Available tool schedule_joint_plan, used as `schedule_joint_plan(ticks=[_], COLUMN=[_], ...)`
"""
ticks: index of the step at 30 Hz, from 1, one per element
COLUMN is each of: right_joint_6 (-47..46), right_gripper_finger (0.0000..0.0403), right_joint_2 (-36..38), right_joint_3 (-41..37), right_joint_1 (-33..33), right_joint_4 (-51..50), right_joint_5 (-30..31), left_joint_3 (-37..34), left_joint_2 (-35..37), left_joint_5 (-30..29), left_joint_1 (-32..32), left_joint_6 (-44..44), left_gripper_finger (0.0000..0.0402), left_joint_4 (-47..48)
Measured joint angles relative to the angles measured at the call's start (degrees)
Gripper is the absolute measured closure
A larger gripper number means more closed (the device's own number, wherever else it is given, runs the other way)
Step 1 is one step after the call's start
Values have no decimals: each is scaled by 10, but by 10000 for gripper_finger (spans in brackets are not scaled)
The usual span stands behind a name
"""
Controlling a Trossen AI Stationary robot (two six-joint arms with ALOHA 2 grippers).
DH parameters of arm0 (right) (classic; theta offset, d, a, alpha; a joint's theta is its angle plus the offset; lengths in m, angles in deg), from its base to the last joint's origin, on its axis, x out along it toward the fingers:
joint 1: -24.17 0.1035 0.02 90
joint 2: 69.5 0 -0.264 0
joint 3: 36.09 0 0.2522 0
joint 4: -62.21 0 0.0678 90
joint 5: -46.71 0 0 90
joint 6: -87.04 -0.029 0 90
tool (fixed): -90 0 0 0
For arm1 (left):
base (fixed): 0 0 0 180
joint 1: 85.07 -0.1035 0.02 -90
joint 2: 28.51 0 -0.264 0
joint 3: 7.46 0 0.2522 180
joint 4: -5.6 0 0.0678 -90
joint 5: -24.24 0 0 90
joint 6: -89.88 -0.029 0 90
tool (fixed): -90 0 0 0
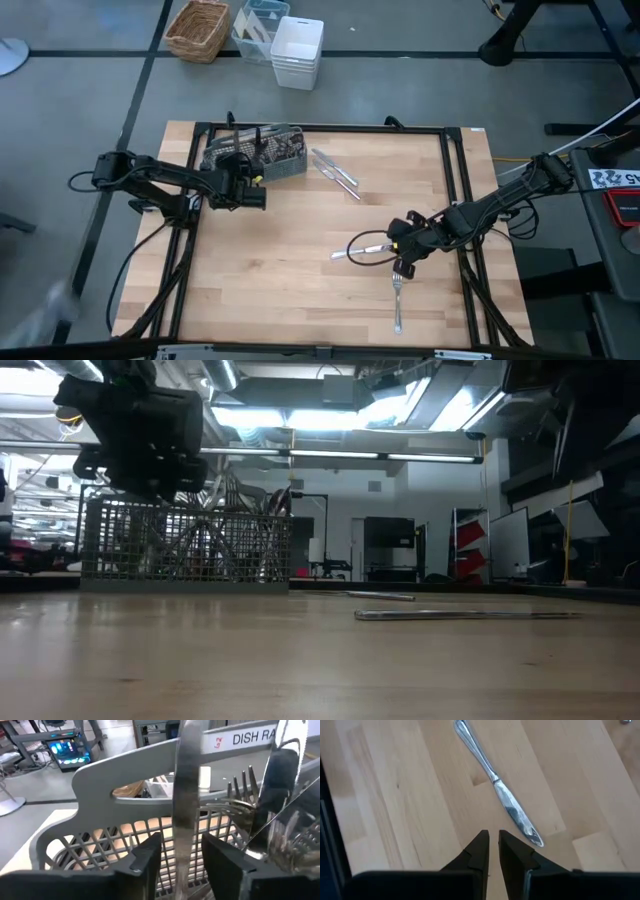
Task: Sort silverware
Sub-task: Put the silver table knife into the silverware rack, then put the silver fork into the silverware rack
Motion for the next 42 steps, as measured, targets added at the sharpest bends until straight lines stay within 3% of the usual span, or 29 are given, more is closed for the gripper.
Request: schedule_joint_plan(ticks=[5, 13, 17, 21, 25, 29, 34, 42], right_joint_6=[-48, -262, -384, -486, -557, -609, -642, -642], right_gripper_finger=[356, 356, 356, 356, 356, 356, 356, 356], right_joint_2=[0, -1, -19, -45, -74, -121, -174, -188], right_joint_3=[0, -21, -36, -36, -36, -36, -36, -36], right_joint_1=[0, 13, 49, 93, 133, 162, 181, 180], right_joint_4=[0, -6, -5, 44, 132, 164, 159, 166], right_joint_5=[0, -5, -42, -71, -49, -48, -105, -143], left_joint_3=[10, 26, 26, 26, 26, 26, 26, 26], left_joint_2=[14, 97, 149, 191, 213, 217, 215, 215], left_joint_5=[21, 33, 40, 58, 61, 62, 62, 62], left_joint_1=[11, 64, 102, 135, 162, 179, 196, 222], left_joint_6=[2, -60, -100, -137, -162, -174, -172, -170], left_gripper_finger=[248, 247, 247, 247, 247, 247, 247, 247], left_joint_4=[3, 2, 2, 2, 2, 2, -2, -3])
